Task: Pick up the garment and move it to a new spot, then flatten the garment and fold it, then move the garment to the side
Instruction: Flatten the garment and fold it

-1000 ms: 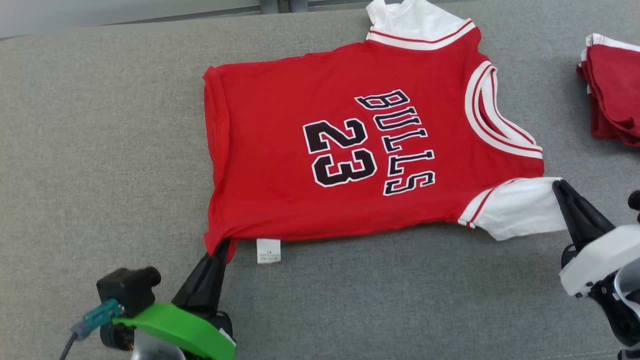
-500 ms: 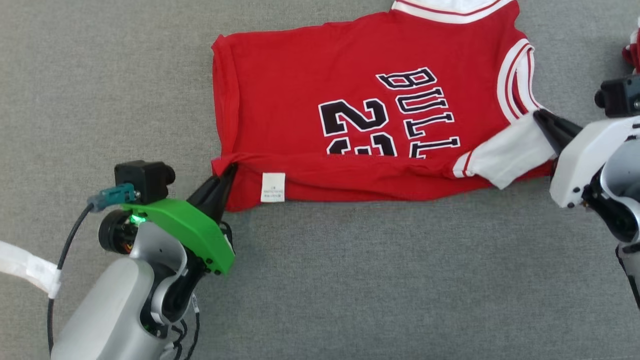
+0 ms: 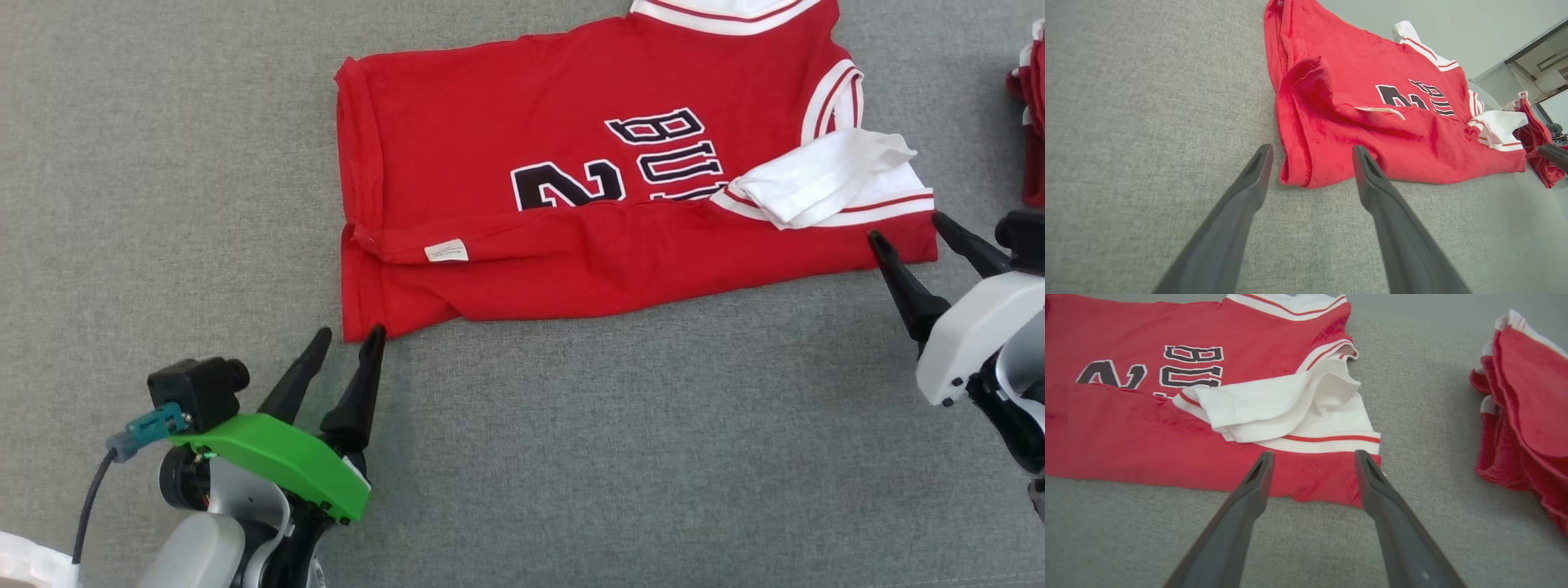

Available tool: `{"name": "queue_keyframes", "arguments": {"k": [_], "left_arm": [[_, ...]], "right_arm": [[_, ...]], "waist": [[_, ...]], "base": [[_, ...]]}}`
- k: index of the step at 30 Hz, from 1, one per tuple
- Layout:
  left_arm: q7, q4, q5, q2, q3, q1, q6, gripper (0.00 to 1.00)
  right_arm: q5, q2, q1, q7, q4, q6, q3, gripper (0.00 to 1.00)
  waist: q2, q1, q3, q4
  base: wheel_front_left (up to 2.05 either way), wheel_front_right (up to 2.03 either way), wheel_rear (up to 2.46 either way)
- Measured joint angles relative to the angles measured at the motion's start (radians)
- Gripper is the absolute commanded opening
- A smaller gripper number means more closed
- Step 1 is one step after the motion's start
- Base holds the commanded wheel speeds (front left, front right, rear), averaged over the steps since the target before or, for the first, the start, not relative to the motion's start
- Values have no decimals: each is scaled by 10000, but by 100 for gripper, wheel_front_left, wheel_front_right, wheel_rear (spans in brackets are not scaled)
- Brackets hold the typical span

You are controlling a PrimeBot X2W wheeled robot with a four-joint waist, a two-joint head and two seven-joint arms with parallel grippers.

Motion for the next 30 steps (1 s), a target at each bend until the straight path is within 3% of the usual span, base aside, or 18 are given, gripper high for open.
{"name": "queue_keyframes", "arguments": {"k": [9, 17, 18, 19, 20, 22, 23, 24, 30], "left_arm": [[-31, 303, 38, -174, -94, -359, 79, 100], [125, 1285, -58, -489, -403, -1034, -407, 100], [125, 1390, -61, -527, -430, -1083, -464, 62], [123, 1455, -63, -552, -443, -1115, -510, 15], [119, 1524, -61, -560, -483, -1161, -564, 0], [127, 1662, -63, -558, -535, -1258, -708, 0], [128, 1733, -79, -554, -543, -1285, -746, 0], [142, 1789, -84, -539, -554, -1302, -800, 0], [284, 1749, -222, -228, -535, -1104, -970, 0]], "right_arm": [[-713, -104, -277, 399, 520, 0, -416, 100], [-1156, -31, -555, 1018, 1154, 0, -604, 100], [-1151, -23, -586, 1081, 1210, 2, -600, 100], [-1124, -29, -595, 1145, 1246, 0, -568, 100], [-1099, -29, -605, 1221, 1317, 0, -522, 100], [-1030, -58, -675, 1281, 1411, 0, -364, 100], [-1011, -86, -755, 1283, 1484, 0, -284, 25], [-823, -71, -845, 1346, 1561, -4, -178, 0], [228, -393, -943, 1705, 1641, -4, 359, 0]], "waist": [[0, 0, 503, 1], [0, 0, 704, 244], [0, 0, 696, 250], [0, 0, 690, 252], [0, 0, 685, 249], [0, 0, 683, 248], [0, 0, 681, 247], [0, 0, 671, 243], [0, 1, 359, 257]], "base": [[0, 0, 0], [0, 0, 0], [0, 0, 0], [0, 0, 0], [0, 0, 0], [0, 0, 0], [0, 0, 0], [0, 0, 0], [0, 0, 0]]}}
